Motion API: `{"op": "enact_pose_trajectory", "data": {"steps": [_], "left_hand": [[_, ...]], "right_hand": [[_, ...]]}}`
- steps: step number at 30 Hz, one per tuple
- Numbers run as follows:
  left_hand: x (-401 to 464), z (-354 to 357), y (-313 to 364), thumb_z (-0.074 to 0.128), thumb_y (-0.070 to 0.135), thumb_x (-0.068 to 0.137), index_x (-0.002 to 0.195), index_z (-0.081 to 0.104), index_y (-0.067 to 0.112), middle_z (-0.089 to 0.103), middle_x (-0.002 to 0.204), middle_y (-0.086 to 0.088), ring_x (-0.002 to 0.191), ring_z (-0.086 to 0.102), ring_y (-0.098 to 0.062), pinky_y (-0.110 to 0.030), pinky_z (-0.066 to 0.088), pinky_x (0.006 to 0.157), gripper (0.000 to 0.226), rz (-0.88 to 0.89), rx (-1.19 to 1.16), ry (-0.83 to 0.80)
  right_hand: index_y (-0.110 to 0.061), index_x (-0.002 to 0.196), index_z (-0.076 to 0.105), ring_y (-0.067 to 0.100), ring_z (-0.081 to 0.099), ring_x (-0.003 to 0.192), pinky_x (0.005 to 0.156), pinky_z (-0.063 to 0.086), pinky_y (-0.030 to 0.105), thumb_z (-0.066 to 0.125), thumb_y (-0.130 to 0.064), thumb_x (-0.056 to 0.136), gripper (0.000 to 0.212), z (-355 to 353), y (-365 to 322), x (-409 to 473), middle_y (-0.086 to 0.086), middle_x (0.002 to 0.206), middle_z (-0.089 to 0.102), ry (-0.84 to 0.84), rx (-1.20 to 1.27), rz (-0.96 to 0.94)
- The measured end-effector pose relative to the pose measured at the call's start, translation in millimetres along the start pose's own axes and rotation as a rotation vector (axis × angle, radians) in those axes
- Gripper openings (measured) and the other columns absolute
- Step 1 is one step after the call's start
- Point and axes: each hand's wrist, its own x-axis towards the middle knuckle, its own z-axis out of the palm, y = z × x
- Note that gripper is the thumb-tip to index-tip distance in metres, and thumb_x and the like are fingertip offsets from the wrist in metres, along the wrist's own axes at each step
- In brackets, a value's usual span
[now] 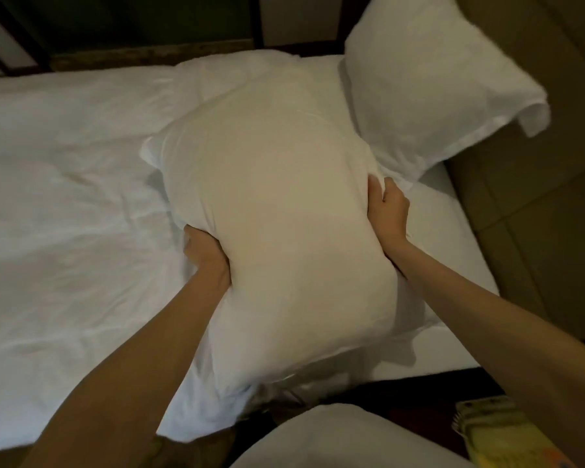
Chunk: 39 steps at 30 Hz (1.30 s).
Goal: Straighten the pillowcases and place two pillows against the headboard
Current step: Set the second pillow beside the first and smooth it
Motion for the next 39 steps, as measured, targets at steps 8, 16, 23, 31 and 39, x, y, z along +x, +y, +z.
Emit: {"op": "enact_pose_trajectory", "data": {"steps": [8,16,23,31,39], "left_hand": [[-74.1,105.6,-29.4,0.032,0.046,0.095,0.120,0.060,0.009,0.066,0.111,-0.005,0.074,0.056,-0.013,-0.023,0.041,0.060,0.053,0.107,0.037,-0.183],[-61.3,107.2,-63.0,0.023,0.058,0.093,0.134,0.051,0.004,0.059,0.132,-0.014,0.116,0.057,-0.030,-0.040,0.044,0.104,0.073,0.225,0.194,-0.076],[15.7,38.0,-81.9,0.031,0.021,0.100,0.135,0.042,-0.004,0.050,0.134,-0.027,0.125,0.047,-0.040,-0.043,0.036,0.106,0.045,0.037,0.433,-0.017],[51.5,19.9,-56.3,0.025,0.037,0.100,0.145,0.033,0.007,0.039,0.147,-0.024,0.133,0.041,-0.040,-0.051,0.033,0.112,0.055,-0.013,0.653,-0.197],[40.5,29.1,-54.4,0.022,0.055,0.096,0.152,0.015,0.024,0.020,0.160,-0.006,0.146,0.022,-0.025,-0.048,0.017,0.120,0.065,-0.043,0.491,-0.333]], "right_hand": [[-0.005,0.081,0.051,0.020,0.048,0.074,0.062,0.031,0.028,0.034,-0.028,0.103,0.036,-114.2,70.5,21.5,0.003,0.070,0.050,0.169,0.011,0.136],[-0.017,0.075,0.050,0.015,0.050,0.067,0.057,0.038,0.023,0.044,-0.037,0.096,0.029,-108.6,111.5,23.6,0.002,0.073,0.055,-0.156,0.372,0.581],[-0.009,0.145,0.018,0.019,0.055,0.102,0.076,0.042,0.022,0.055,-0.067,0.080,0.095,-33.3,113.7,30.5,0.005,0.135,0.045,-0.497,0.338,0.808],[-0.004,0.137,0.043,0.018,0.066,0.094,0.068,0.056,0.023,0.072,-0.029,0.083,0.066,27.6,66.7,54.7,0.001,0.120,0.062,-0.676,0.349,0.647],[-0.002,0.093,0.065,0.024,0.061,0.075,0.064,0.046,0.032,0.073,-0.009,0.079,0.018,-10.1,30.6,37.2,0.011,0.084,0.063,-0.489,0.358,0.431]]}}
